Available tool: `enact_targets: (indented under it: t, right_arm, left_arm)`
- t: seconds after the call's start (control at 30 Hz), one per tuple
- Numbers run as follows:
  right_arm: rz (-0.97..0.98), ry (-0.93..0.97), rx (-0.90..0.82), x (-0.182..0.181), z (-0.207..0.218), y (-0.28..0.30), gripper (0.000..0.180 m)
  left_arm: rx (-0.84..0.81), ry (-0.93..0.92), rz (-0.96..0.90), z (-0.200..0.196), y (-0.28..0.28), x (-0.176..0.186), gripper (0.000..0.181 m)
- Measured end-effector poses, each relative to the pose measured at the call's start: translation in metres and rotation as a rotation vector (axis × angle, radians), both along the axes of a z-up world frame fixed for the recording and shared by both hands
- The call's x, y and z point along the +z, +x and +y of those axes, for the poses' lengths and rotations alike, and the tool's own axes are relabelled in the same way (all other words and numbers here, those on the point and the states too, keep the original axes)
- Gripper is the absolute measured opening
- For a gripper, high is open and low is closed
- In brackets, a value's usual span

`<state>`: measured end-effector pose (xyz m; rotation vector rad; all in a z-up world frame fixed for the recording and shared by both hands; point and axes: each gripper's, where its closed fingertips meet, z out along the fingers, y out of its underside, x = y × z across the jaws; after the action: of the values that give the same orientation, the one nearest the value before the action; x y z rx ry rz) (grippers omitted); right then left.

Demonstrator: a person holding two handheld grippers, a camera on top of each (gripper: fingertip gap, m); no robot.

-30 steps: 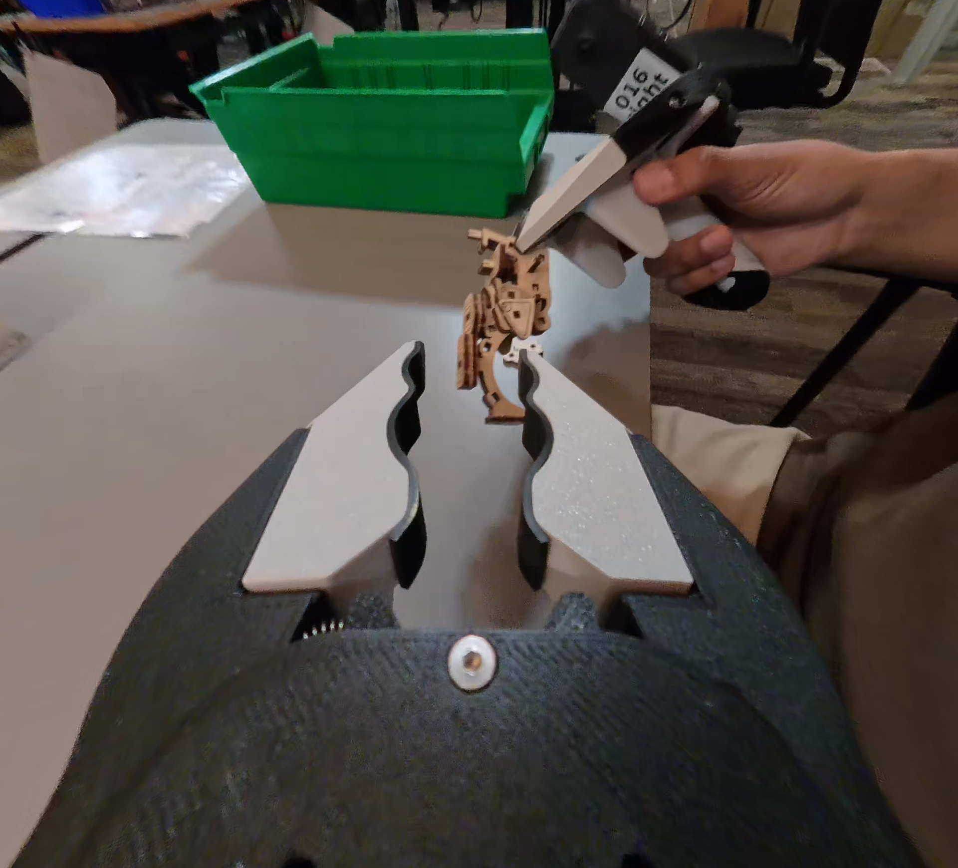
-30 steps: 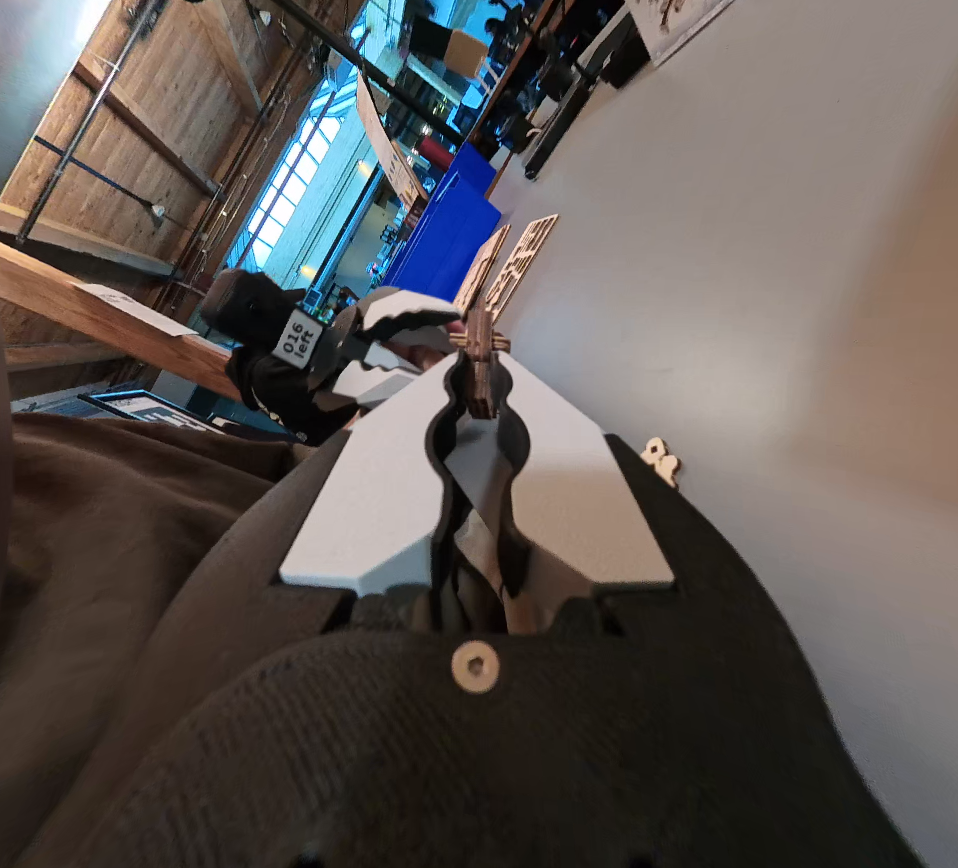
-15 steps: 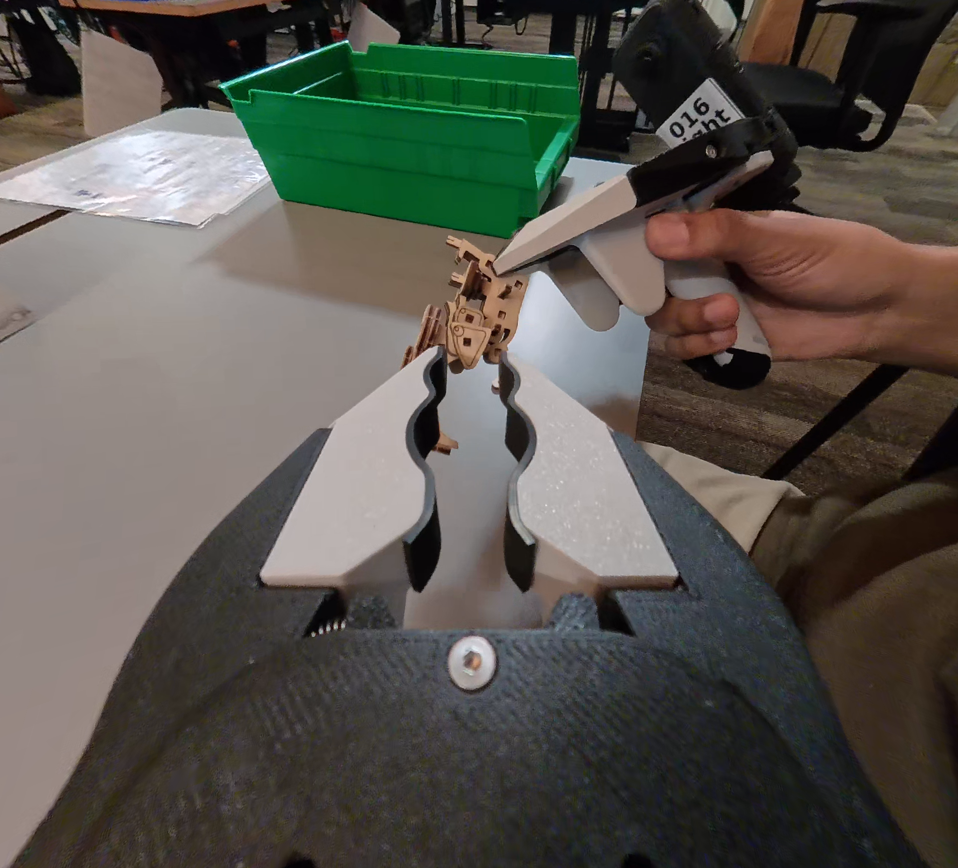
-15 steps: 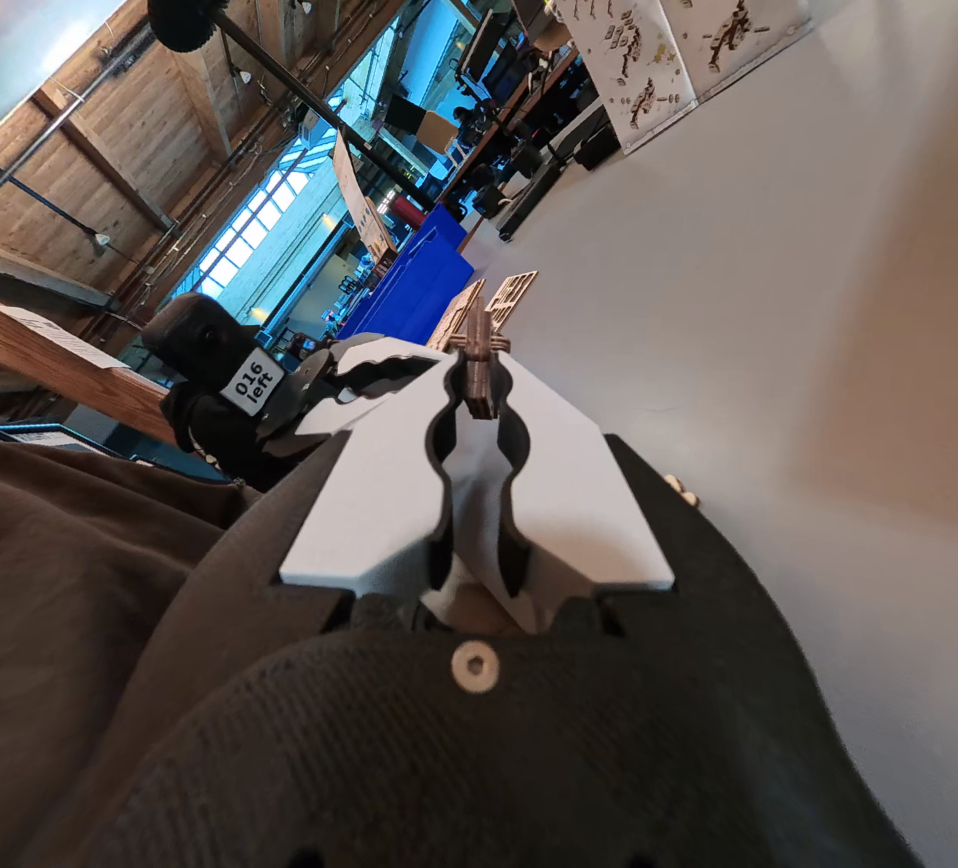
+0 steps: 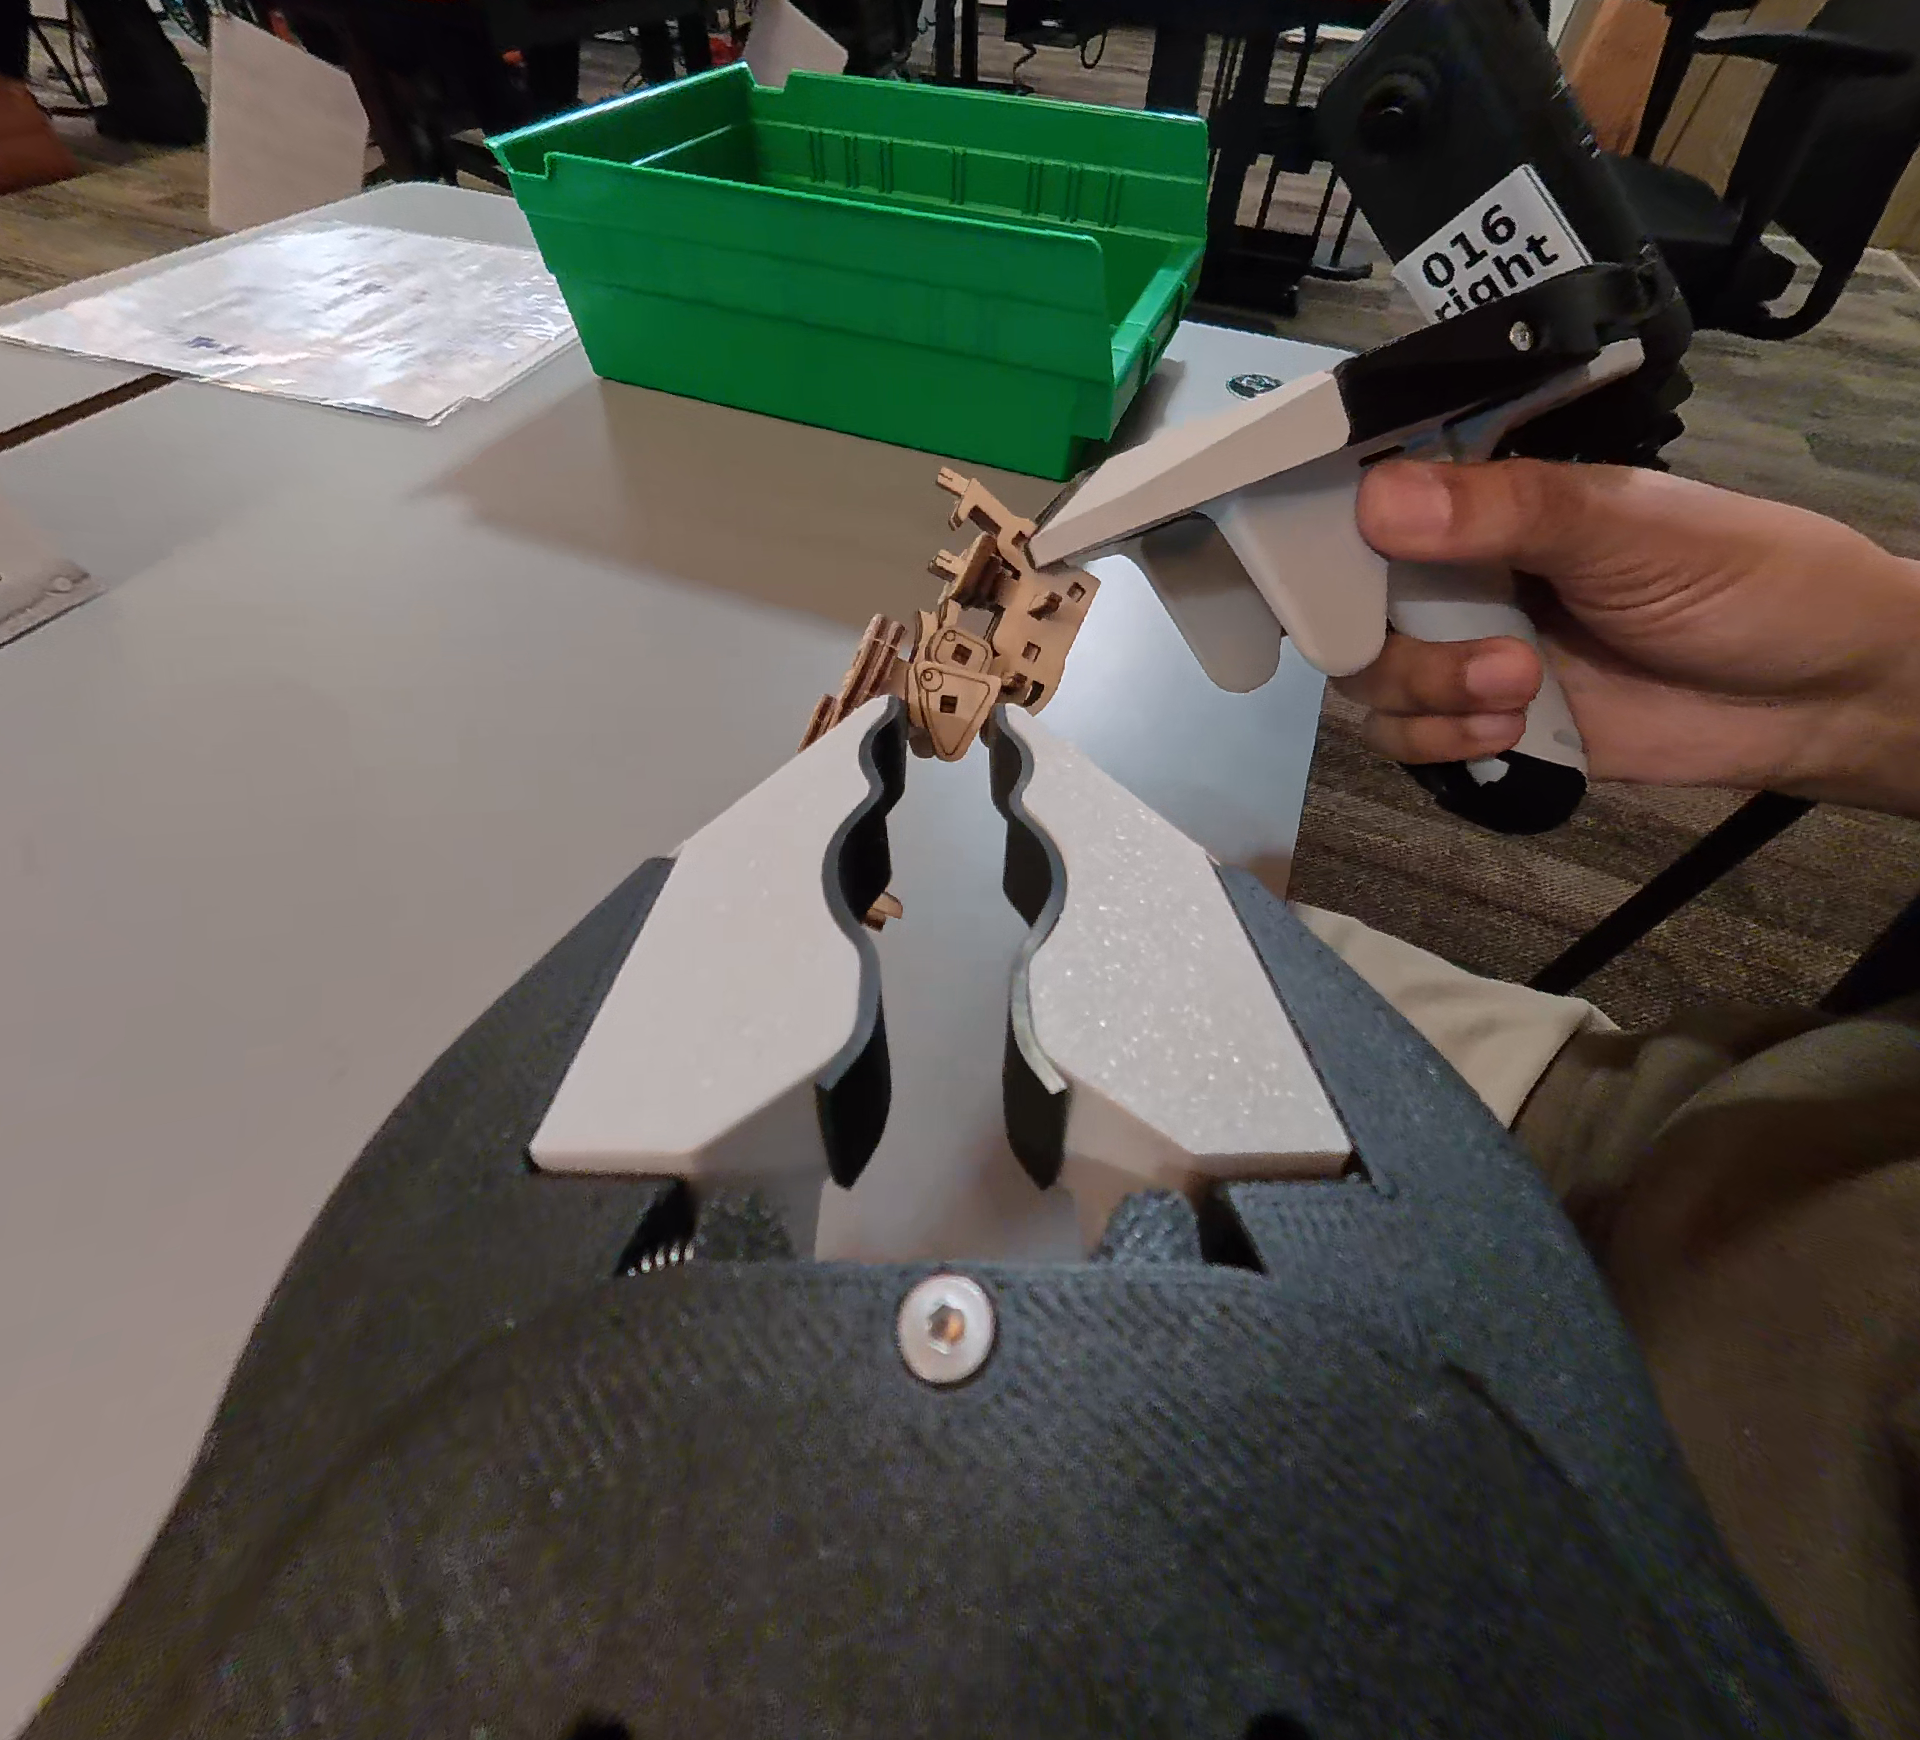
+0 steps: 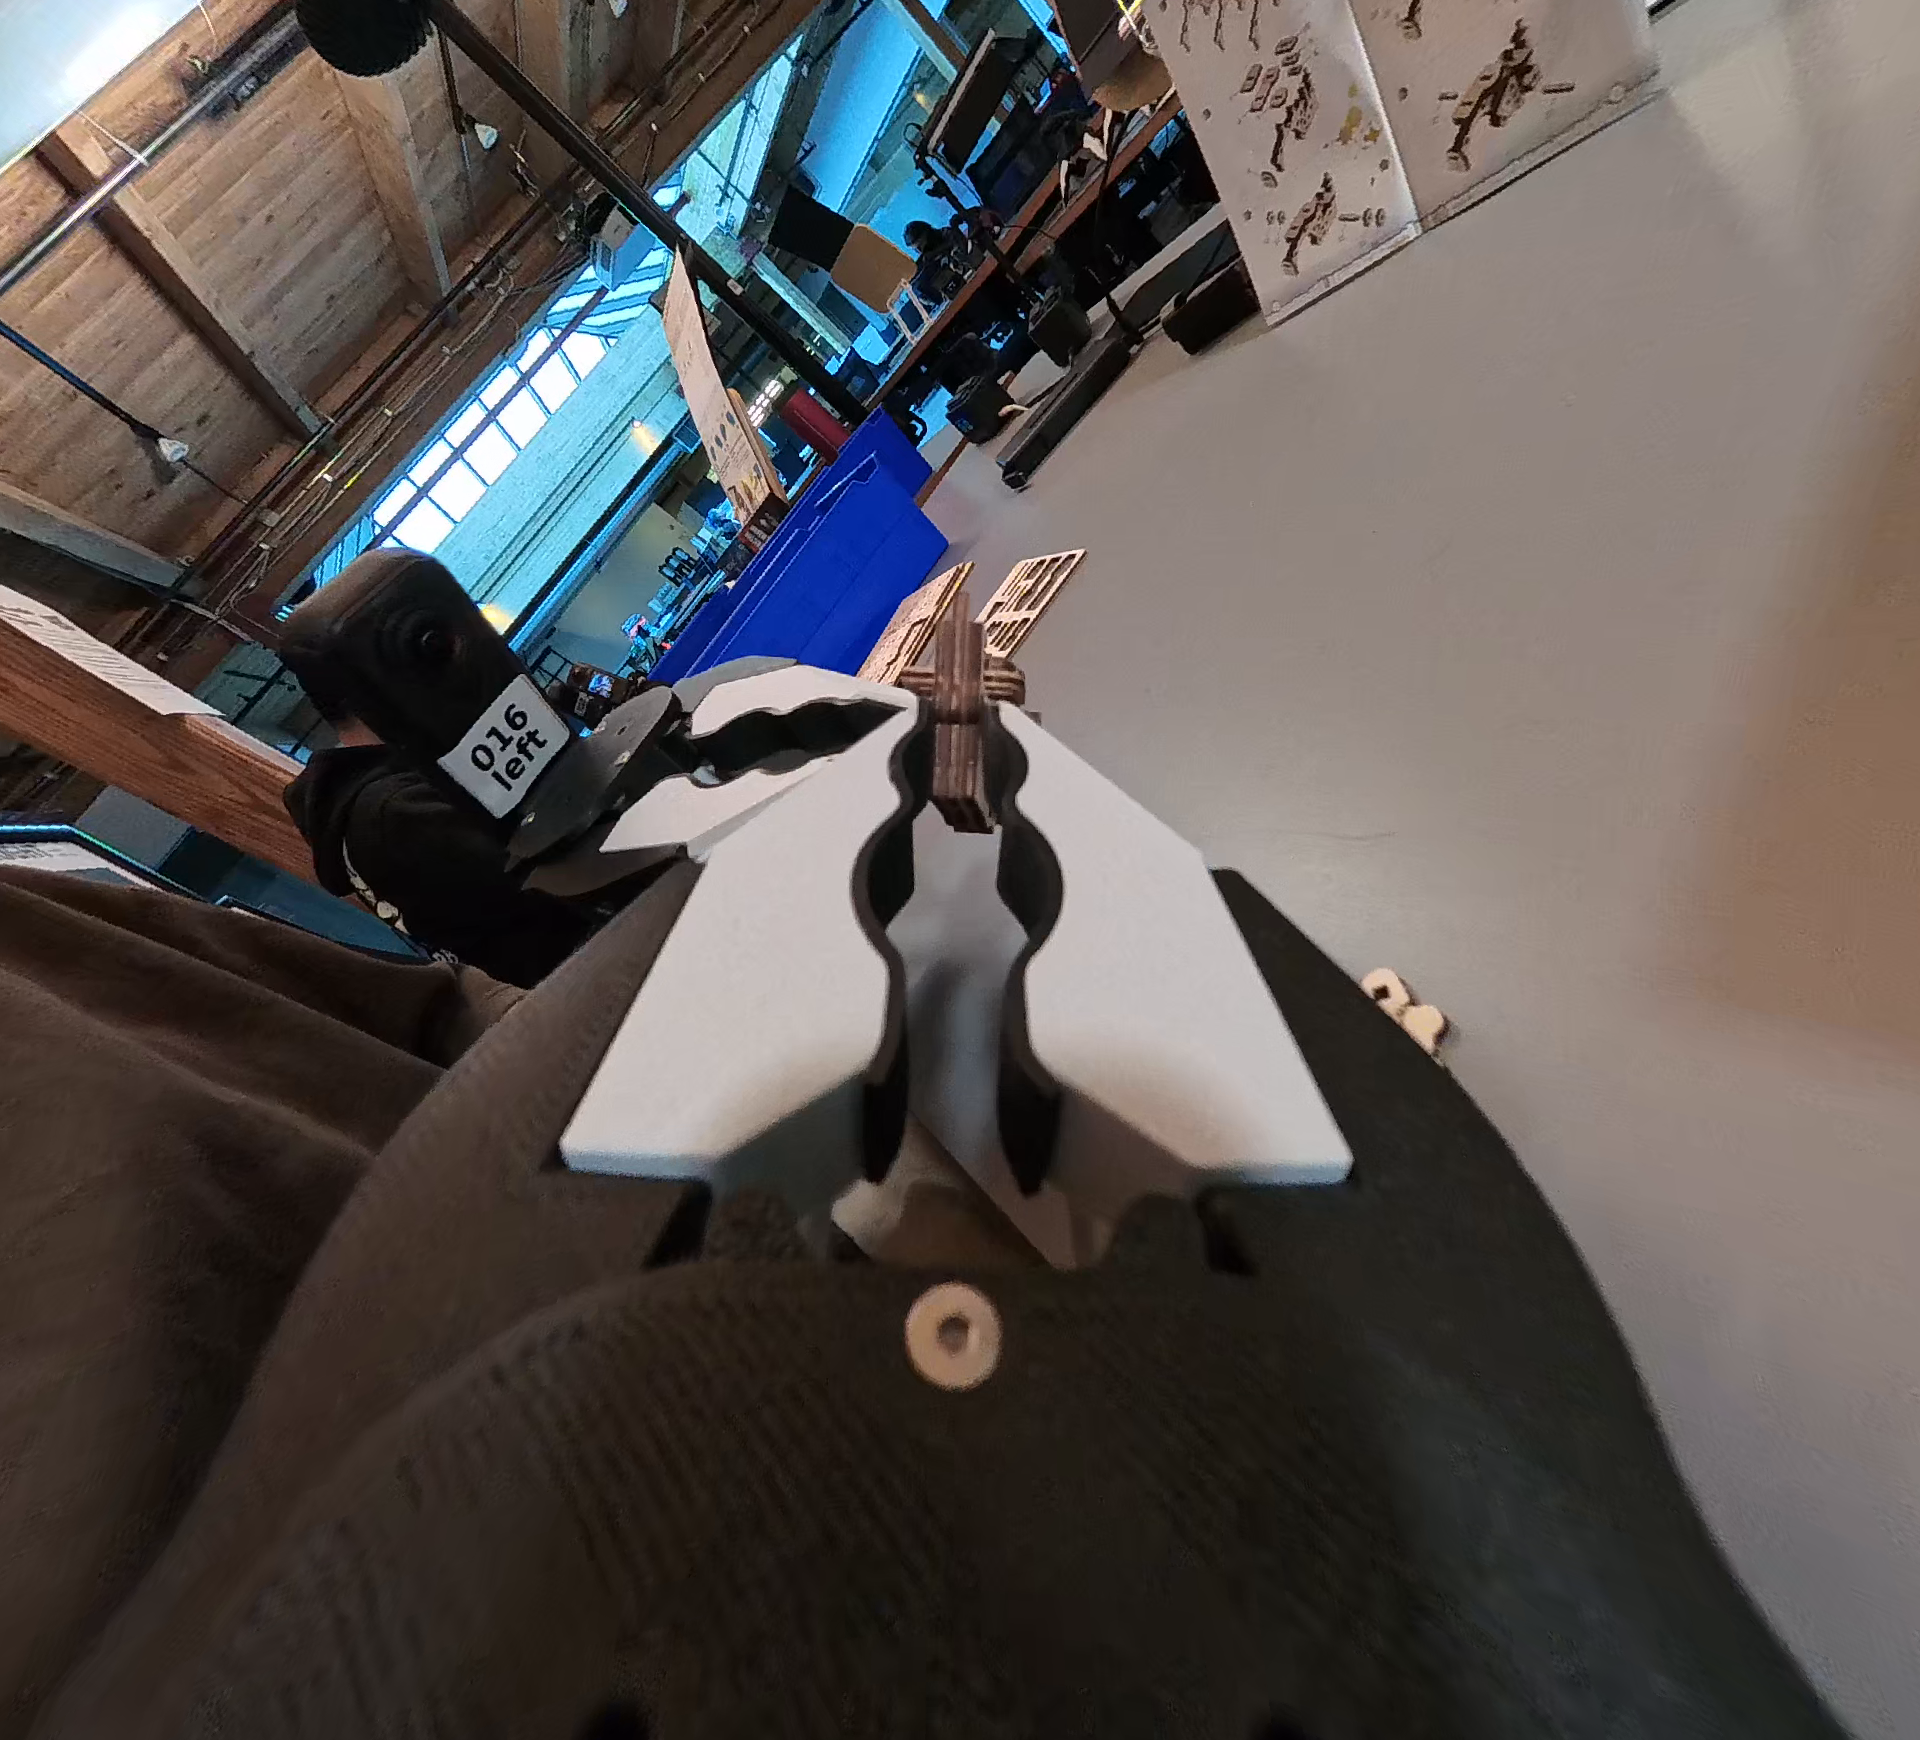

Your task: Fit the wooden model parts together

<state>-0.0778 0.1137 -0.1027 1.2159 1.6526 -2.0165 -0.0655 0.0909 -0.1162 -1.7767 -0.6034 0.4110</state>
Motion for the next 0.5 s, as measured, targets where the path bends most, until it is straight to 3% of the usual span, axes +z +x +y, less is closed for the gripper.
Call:
enact_targets:
  t: [0.03,0.5]
  right_arm:
    - [0.003,0.002,0.001,0.0002,0.0,0.0002,0.008]
    - [0.088,0.092,0.007,0.0031,-0.0054,0.0043,0.008]
  left_arm:
    - [0.002,0.006,-0.006,-0.0001,-0.0002,0.0004,0.012]
    - [0.026,0.182,-0.191,-0.0059,-0.0065,0.0041,0.008]
